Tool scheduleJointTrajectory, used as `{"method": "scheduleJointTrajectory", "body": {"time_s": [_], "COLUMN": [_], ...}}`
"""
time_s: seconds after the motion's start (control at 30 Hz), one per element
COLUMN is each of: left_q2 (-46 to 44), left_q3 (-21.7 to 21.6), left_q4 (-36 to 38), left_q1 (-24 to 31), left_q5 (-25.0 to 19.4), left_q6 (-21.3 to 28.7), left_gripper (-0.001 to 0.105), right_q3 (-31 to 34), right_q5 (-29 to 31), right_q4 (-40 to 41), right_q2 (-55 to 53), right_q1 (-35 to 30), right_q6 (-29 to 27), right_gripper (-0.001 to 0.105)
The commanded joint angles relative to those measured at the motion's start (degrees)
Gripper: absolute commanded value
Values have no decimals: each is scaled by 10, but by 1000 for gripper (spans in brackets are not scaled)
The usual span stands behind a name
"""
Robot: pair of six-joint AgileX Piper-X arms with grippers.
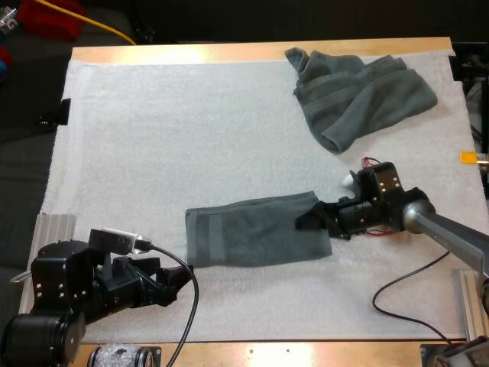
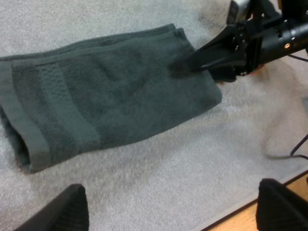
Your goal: Pick towel from pile, fold and stack
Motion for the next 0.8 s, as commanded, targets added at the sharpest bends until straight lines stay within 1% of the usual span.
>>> {"method": "scheduleJointTrajectory", "body": {"time_s": [0.0, 0.07, 0.13, 0.23, 0.3, 0.33, 0.37, 0.4, 0.43, 0.5, 0.77], "left_q2": [-2, -2, -2, -2, -2, -2, -2, -2, -2, -2, -2], "left_q3": [-4, -4, -4, -4, -4, -4, -4, -4, -4, -4, -4], "left_q4": [1, 1, 1, 1, 1, 1, 1, 1, 1, 1, 1], "left_q1": [-1, -1, -1, -1, -1, -1, -1, -1, -1, -1, -1], "left_q5": [11, 13, 15, 16, 16, 16, 16, 16, 16, 16, 16], "left_q6": [-1, -1, -1, -1, -1, -1, -1, -1, -1, -1, -1], "left_gripper": [69, 69, 69, 69, 69, 69, 69, 69, 69, 69, 69], "right_q3": [9, 9, 9, 9, 9, 9, 9, 9, 9, 9, 9], "right_q5": [7, 9, 12, 19, 37, 44, 57, 84, 101, 154, 284], "right_q4": [25, 25, 25, 26, 33, 36, 41, 51, 59, 79, 145], "right_q2": [20, 20, 20, 20, 20, 20, 20, 17, 14, 0, -72], "right_q1": [13, 14, 14, 14, 14, 14, 14, 14, 14, 14, 14], "right_q6": [7, 13, 16, 15, 15, 15, 15, 15, 15, 10, -18], "right_gripper": [69, 69, 66, 46, 24, 18, 10, 1, 0, 1, 1]}}
